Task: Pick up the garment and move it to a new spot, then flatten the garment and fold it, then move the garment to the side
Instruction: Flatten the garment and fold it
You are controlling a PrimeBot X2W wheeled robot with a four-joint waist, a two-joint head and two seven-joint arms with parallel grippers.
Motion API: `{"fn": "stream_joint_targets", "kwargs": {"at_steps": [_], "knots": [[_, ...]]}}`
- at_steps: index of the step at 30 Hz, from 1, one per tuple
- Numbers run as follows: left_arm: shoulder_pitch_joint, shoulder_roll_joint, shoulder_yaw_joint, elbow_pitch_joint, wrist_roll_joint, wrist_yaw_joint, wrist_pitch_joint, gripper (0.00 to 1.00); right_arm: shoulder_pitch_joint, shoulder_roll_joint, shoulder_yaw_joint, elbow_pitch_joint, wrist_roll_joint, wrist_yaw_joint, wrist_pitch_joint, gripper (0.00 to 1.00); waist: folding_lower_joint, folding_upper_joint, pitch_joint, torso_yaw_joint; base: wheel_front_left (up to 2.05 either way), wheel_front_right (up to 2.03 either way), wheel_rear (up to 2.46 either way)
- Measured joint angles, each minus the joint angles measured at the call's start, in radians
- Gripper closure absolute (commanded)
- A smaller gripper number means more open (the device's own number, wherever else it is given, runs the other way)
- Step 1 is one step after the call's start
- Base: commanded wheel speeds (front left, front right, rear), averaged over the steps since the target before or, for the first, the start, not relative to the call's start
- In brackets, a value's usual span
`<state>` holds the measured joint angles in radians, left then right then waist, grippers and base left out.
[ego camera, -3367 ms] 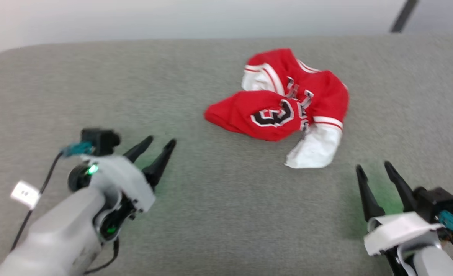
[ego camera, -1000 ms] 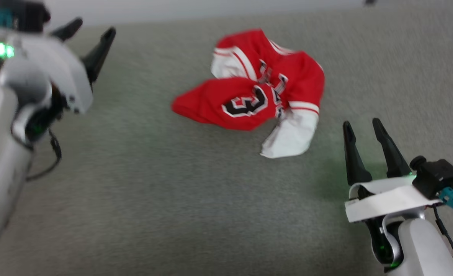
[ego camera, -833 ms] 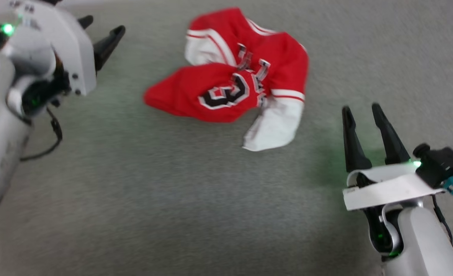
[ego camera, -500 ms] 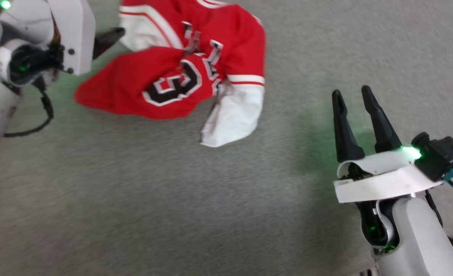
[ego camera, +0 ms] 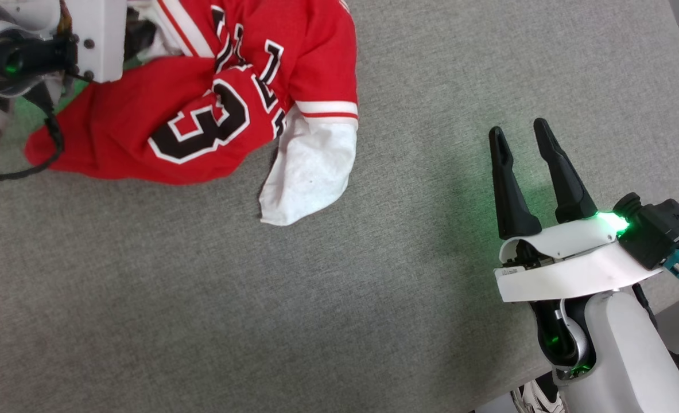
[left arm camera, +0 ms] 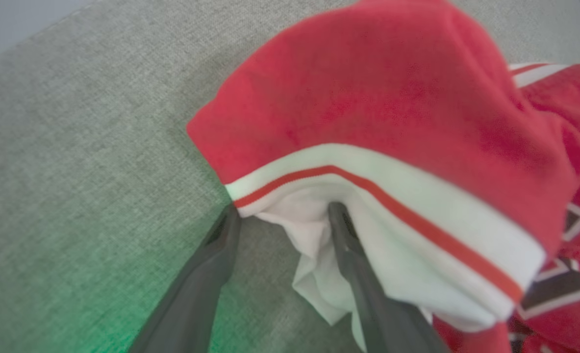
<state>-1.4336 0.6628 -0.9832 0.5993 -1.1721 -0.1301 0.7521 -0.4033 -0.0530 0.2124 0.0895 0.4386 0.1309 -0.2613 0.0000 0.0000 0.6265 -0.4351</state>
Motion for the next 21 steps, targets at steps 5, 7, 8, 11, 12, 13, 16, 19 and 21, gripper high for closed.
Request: {"fn": "stream_joint_targets", "kwargs": {"at_steps": [5, 7, 8, 11, 12, 13, 16, 19, 21], "knots": [[-0.008, -0.009, -0.039, 0.001, -0.023, 0.002, -0.035, 1.0, -0.003, 0.0, -0.007, 0.0, -0.007, 0.0, 0.0, 0.0, 0.0, 0.0, -0.004, 0.008, 0.0, 0.0, 0.0], [-0.007, -0.02, -0.053, 0.006, -0.03, 0.002, -0.059, 1.0, -0.003, 0.0, -0.015, 0.002, -0.014, 0.0, 0.0, 0.0, 0.0, 0.0, -0.009, 0.017, 0.0, 0.0, 0.0], [-0.007, -0.025, -0.059, 0.011, -0.037, 0.002, -0.069, 1.0, -0.002, 0.0, -0.017, 0.003, -0.02, 0.0, 0.0, 0.0, 0.0, -0.0001, -0.013, 0.022, 0.0, 0.0, 0.0], [-0.008, -0.035, -0.081, 0.022, -0.04, 0.002, -0.108, 1.0, -0.002, 0.001, -0.029, 0.006, -0.04, 0.0, 0.0, 0.0, 0.0, 0.0, -0.027, 0.042, 0.0, 0.0, 0.0], [-0.008, -0.039, -0.087, 0.026, -0.042, 0.001, -0.123, 1.0, -0.001, 0.001, -0.033, 0.008, -0.048, 0.0, 0.0, 0.0, 0.0, 0.0, -0.033, 0.051, 0.0, 0.0, 0.0], [-0.008, -0.043, -0.092, 0.028, -0.046, 0.001, -0.134, 1.0, -0.001, 0.001, -0.036, 0.01, -0.057, 0.0, 0.0, 0.0, 0.0, 0.0, -0.039, 0.06, 0.0, 0.0, 0.0], [-0.009, -0.038, -0.105, 0.028, -0.067, 0.001, -0.17, 1.0, 0.006, 0.001, -0.05, 0.017, -0.084, 0.0, 0.0, 0.0, 0.0, 0.0, -0.061, 0.09, 0.0, 0.0, 0.0], [-0.011, -0.026, -0.109, 0.023, -0.093, 0.001, -0.205, 1.0, 0.01, 0.002, -0.059, 0.028, -0.11, 0.0, 0.0, 0.0, 0.0, 0.0, -0.087, 0.127, 0.0, 0.0, 0.0], [-0.011, -0.014, -0.11, 0.018, -0.111, 0.001, -0.225, 1.0, 0.013, 0.002, -0.061, 0.034, -0.125, 0.0, 0.0, 0.0, -0.0001, 0.0, -0.105, 0.152, 0.0, 0.0, 0.0]]}}
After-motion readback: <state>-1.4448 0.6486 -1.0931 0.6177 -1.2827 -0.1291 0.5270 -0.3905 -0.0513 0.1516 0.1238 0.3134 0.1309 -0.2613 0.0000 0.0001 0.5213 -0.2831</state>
